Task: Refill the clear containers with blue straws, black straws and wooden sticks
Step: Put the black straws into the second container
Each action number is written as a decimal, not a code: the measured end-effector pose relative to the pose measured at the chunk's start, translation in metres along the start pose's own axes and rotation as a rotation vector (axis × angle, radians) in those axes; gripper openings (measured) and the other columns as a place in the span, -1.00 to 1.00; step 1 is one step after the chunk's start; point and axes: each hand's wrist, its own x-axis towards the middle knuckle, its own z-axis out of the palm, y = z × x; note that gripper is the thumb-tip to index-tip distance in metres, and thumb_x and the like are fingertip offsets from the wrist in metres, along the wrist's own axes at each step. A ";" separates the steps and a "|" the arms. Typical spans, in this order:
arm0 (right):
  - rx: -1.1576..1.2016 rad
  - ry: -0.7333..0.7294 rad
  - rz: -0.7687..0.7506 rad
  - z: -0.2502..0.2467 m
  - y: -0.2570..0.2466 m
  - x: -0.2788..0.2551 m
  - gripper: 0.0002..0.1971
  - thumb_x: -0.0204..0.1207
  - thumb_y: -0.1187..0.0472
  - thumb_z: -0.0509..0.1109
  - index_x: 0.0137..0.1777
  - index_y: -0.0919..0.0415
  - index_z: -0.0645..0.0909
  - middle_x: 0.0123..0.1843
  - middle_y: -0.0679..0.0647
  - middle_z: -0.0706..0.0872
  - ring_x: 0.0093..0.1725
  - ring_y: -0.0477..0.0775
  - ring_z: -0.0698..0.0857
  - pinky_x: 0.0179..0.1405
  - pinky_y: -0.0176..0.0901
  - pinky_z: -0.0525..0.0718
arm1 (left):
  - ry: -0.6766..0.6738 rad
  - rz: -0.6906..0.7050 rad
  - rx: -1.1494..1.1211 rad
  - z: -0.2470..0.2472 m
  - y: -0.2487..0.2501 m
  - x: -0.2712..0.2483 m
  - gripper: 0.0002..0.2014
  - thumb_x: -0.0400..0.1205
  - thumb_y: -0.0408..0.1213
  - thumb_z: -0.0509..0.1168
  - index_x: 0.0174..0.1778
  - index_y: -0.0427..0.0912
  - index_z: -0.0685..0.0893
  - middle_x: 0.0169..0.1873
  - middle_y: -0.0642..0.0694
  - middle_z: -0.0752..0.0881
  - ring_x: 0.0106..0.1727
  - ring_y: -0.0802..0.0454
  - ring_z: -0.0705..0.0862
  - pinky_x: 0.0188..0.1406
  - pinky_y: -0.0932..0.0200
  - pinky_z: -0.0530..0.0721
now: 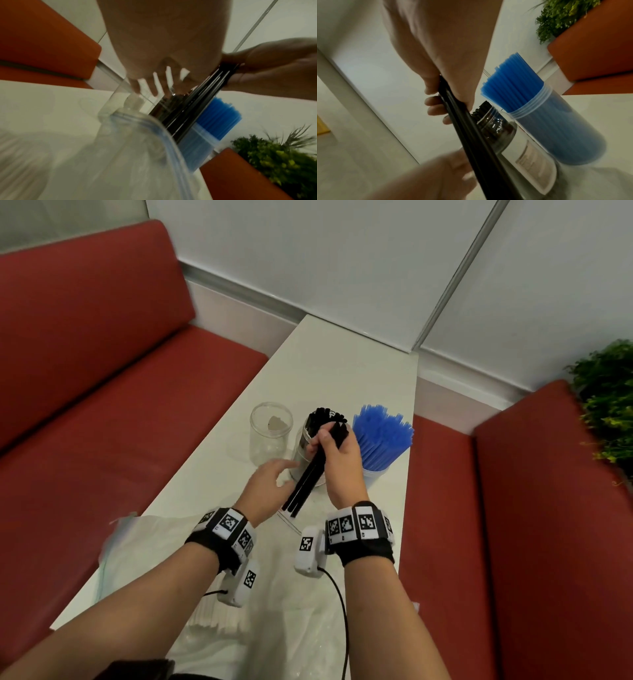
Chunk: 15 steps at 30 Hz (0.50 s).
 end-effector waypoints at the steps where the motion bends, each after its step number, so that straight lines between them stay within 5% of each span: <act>1: 0.034 0.001 0.000 0.001 -0.004 0.000 -0.91 0.79 0.35 0.22 0.08 0.20 0.53 -0.25 0.04 0.61 -0.24 0.03 0.60 -0.02 -0.05 0.68 | -0.106 0.033 -0.122 0.000 0.009 0.002 -0.54 0.56 -0.25 0.34 0.41 0.04 0.59 0.32 0.13 0.64 0.33 0.29 0.57 0.36 0.23 0.49; 3: 0.156 -0.012 0.021 0.003 -0.012 0.002 -0.90 0.78 0.32 0.26 0.06 0.15 0.56 -0.28 0.01 0.60 -0.26 0.00 0.59 -0.08 -0.11 0.69 | -0.305 0.028 -0.329 0.002 0.026 0.007 -0.61 0.51 -0.09 0.45 0.27 0.18 0.63 0.12 0.21 0.73 0.10 0.39 0.66 0.11 0.35 0.63; 5: 0.286 -0.051 0.029 0.001 -0.019 0.006 -0.92 0.74 0.31 0.33 0.04 0.15 0.62 -0.29 0.01 0.61 -0.28 -0.03 0.61 -0.13 -0.20 0.70 | -0.327 0.007 -0.380 0.004 0.035 0.015 -0.93 0.49 -0.05 0.48 -0.17 0.18 0.73 -0.34 0.16 0.73 -0.31 0.25 0.67 -0.35 0.42 0.62; 7: 0.282 -0.096 0.031 -0.005 -0.025 0.011 -0.92 0.69 0.27 0.40 -0.03 0.12 0.70 -0.30 0.02 0.62 -0.30 -0.03 0.62 -0.15 -0.19 0.70 | -0.321 0.012 -0.317 0.003 0.040 0.025 -0.74 0.56 -0.04 0.45 -0.45 0.07 0.66 -0.58 0.11 0.59 -0.51 0.15 0.53 -0.54 0.37 0.50; 12: 0.131 -0.209 0.122 -0.015 -0.038 0.024 -0.68 0.71 0.08 0.42 -0.26 0.20 0.57 -0.37 0.09 0.53 -0.33 0.10 0.57 -0.06 0.06 0.67 | -0.326 0.012 -0.198 0.002 0.045 0.045 -0.70 0.52 0.00 0.49 -0.43 0.03 0.58 -0.60 0.17 0.59 -0.56 0.25 0.50 -0.52 0.35 0.46; 15: 0.098 -0.076 0.024 -0.019 -0.061 0.047 -0.67 0.72 0.11 0.41 -0.26 0.21 0.49 -0.44 0.06 0.49 -0.40 0.07 0.54 -0.15 -0.02 0.67 | -0.137 0.181 0.064 0.001 0.045 0.056 -0.93 0.55 -0.13 0.47 -0.17 0.02 0.71 -0.29 0.21 0.68 -0.24 0.25 0.65 -0.22 0.28 0.48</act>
